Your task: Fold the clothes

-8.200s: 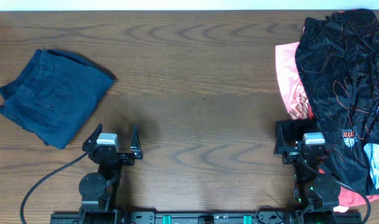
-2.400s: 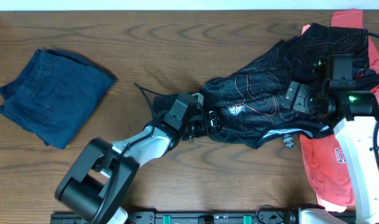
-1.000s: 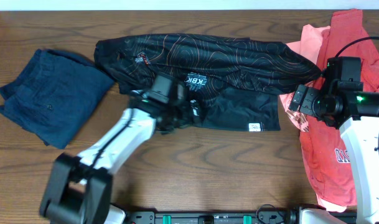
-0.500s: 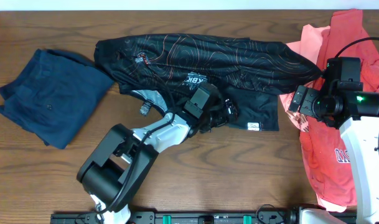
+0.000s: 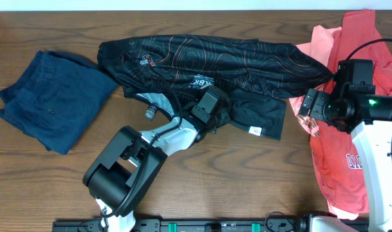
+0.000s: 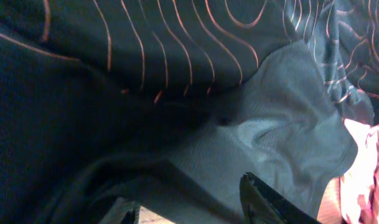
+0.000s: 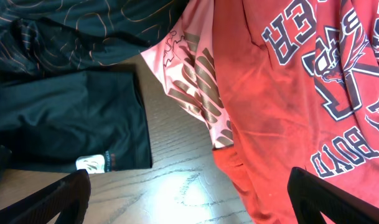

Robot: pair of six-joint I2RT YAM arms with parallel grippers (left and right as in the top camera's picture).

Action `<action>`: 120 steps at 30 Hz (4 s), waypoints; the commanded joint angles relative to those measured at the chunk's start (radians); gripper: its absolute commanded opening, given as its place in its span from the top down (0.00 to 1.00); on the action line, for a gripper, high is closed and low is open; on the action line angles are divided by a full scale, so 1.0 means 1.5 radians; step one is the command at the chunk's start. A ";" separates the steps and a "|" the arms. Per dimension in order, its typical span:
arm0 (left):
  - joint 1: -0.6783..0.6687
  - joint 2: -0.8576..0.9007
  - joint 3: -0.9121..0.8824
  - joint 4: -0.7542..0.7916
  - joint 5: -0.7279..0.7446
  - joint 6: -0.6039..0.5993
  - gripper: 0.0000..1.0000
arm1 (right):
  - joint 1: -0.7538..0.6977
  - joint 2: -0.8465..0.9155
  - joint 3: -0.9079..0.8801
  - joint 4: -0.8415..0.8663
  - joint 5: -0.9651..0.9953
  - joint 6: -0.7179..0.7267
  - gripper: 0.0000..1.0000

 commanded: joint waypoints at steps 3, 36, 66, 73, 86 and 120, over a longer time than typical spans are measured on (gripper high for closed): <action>0.000 0.024 -0.012 -0.007 -0.051 -0.005 0.44 | -0.005 -0.008 0.002 -0.003 0.004 0.006 0.01; 0.397 -0.414 -0.012 -0.740 -0.090 0.232 0.94 | -0.008 0.117 -0.012 -0.042 -0.054 -0.054 0.98; 0.466 -0.415 -0.012 -0.784 -0.090 0.232 0.94 | -0.320 0.418 0.013 0.188 0.048 0.048 0.95; 0.466 -0.415 -0.012 -0.787 -0.089 0.232 0.94 | -0.368 0.364 0.038 0.182 -0.365 -0.144 0.86; 0.466 -0.415 -0.012 -0.804 -0.090 0.232 0.94 | -0.127 0.348 0.004 0.134 -0.294 -0.152 0.48; 0.466 -0.435 0.017 -0.831 -0.031 0.331 0.93 | -0.113 0.294 0.014 0.133 -0.178 0.018 0.99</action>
